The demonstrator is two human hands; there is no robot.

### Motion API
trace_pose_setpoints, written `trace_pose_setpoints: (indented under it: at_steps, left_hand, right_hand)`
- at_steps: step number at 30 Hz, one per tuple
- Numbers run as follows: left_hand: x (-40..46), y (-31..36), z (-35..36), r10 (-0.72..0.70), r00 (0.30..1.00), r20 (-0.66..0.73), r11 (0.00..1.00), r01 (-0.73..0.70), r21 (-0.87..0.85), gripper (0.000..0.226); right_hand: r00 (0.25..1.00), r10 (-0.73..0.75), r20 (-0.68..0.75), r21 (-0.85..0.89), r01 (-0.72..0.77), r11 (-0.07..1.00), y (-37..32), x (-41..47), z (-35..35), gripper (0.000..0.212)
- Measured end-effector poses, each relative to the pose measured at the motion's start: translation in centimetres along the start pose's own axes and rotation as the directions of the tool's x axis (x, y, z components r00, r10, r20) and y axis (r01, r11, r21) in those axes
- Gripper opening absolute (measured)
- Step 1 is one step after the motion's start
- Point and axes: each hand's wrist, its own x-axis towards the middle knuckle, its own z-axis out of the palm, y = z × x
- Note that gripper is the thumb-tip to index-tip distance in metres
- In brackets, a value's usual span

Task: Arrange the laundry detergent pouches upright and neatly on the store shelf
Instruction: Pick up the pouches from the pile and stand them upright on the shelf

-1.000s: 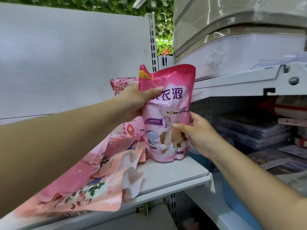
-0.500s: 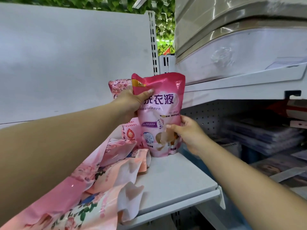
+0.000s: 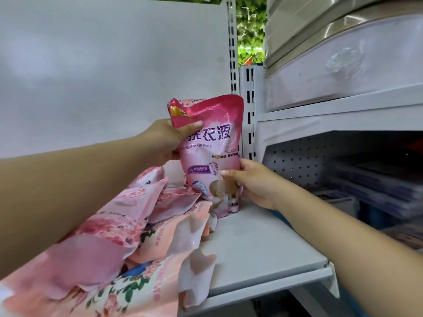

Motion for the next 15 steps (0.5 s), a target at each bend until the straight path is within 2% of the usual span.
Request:
trace_pose_setpoints:
  at_steps: [3,6,7,9,11,13,15]
  left_hand:
    - [-0.1,-0.3,-0.4,0.000,1.000,0.008,1.000,0.000,0.010,0.021]
    - [-0.4,0.0,-0.4,0.001,0.999,0.050,0.998,-0.004,0.059,0.027]
    - [-0.5,0.1,-0.5,-0.016,0.997,0.077,0.994,0.007,0.109,0.032]
    - [-1.2,0.5,-1.0,-0.084,0.988,0.132,0.962,0.045,0.271,0.046]
    - [-2.3,0.8,-1.7,-0.155,0.975,0.161,0.905,0.075,0.419,0.061]
    - [-3.9,1.0,-2.4,-0.162,0.971,0.174,0.825,0.036,0.564,0.073]
    - [-6.0,0.9,-3.0,-0.129,0.974,0.186,0.667,-0.054,0.743,0.086]
  right_hand:
    - [1.000,-0.016,-0.009,-0.040,0.015,0.999,0.0,0.3,0.2,0.012]
    - [0.997,-0.042,-0.071,-0.093,0.035,0.995,0.2,0.4,0.0,0.025]
    - [0.995,-0.045,-0.093,-0.095,0.037,0.995,0.3,0.3,-0.2,0.027]
    - [0.990,-0.043,-0.134,-0.108,0.029,0.994,0.5,0.1,-0.4,0.019]
    - [0.982,-0.036,-0.188,-0.158,0.006,0.987,0.4,-0.3,-0.7,0.014]
    - [0.975,-0.024,-0.222,-0.201,-0.022,0.979,0.1,-0.7,-0.7,0.022]
    - [0.974,-0.018,-0.228,-0.260,-0.043,0.965,-0.3,-0.9,-0.8,0.032]
